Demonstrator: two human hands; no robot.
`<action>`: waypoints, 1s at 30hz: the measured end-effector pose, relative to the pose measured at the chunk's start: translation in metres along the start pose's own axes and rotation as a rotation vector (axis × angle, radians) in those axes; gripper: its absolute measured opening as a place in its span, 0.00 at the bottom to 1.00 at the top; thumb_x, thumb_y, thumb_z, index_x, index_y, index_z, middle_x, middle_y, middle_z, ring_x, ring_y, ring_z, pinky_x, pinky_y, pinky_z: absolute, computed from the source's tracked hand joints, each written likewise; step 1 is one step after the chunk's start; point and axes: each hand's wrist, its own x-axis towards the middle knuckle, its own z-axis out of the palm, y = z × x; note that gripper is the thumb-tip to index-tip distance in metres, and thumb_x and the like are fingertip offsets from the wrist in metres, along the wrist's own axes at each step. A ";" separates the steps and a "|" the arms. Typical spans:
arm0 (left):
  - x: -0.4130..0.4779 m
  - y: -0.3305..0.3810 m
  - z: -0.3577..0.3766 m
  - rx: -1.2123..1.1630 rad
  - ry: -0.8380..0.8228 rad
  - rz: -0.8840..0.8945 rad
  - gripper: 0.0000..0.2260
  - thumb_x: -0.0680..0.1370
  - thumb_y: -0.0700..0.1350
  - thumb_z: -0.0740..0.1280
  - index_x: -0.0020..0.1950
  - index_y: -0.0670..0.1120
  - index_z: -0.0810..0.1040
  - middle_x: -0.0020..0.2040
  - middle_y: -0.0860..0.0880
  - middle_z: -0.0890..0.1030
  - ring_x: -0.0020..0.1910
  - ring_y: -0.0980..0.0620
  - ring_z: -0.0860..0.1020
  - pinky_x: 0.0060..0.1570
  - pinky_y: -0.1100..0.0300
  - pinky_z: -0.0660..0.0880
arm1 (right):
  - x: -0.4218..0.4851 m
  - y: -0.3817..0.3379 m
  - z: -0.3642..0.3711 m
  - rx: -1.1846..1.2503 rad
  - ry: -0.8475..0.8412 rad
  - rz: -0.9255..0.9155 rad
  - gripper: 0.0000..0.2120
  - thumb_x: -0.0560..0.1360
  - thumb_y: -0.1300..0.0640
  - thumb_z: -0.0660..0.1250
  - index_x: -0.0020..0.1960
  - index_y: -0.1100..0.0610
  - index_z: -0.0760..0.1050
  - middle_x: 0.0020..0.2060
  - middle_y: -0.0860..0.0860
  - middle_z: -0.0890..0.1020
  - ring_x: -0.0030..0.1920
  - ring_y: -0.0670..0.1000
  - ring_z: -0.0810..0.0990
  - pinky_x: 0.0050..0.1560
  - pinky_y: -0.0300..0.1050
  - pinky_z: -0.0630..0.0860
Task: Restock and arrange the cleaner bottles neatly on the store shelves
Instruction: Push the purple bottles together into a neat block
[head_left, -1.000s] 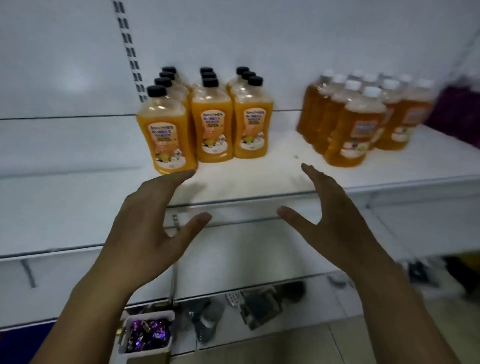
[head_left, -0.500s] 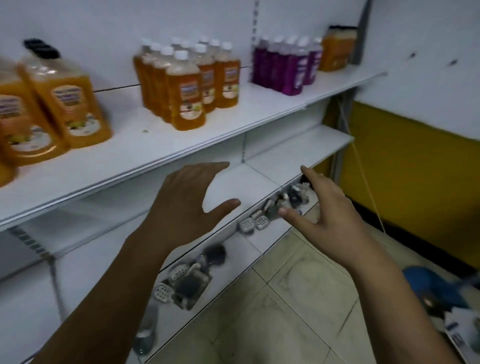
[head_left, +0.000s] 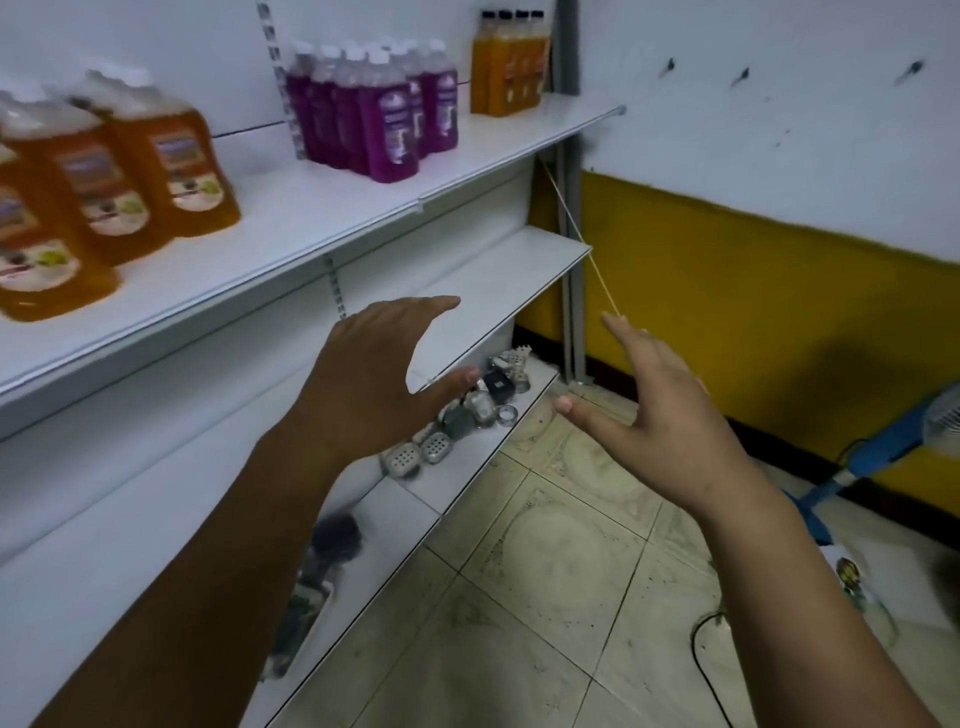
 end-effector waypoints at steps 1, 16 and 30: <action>0.014 0.005 0.007 0.004 -0.004 0.009 0.34 0.78 0.71 0.61 0.79 0.56 0.68 0.76 0.54 0.74 0.74 0.48 0.73 0.74 0.42 0.68 | 0.008 0.012 -0.005 -0.007 0.005 0.007 0.45 0.75 0.29 0.65 0.84 0.42 0.51 0.83 0.46 0.59 0.82 0.49 0.56 0.77 0.53 0.56; 0.256 0.007 0.126 -0.002 -0.045 0.061 0.35 0.77 0.75 0.56 0.79 0.57 0.66 0.77 0.54 0.73 0.77 0.49 0.70 0.75 0.39 0.66 | 0.221 0.151 -0.017 0.000 0.004 0.057 0.45 0.74 0.27 0.64 0.84 0.42 0.51 0.82 0.48 0.61 0.82 0.52 0.58 0.78 0.63 0.64; 0.382 -0.007 0.129 0.050 0.181 -0.124 0.30 0.79 0.71 0.60 0.78 0.59 0.68 0.73 0.57 0.74 0.72 0.53 0.72 0.71 0.47 0.69 | 0.446 0.204 -0.033 0.216 -0.049 -0.189 0.44 0.71 0.27 0.66 0.82 0.37 0.54 0.81 0.40 0.61 0.79 0.44 0.61 0.75 0.56 0.68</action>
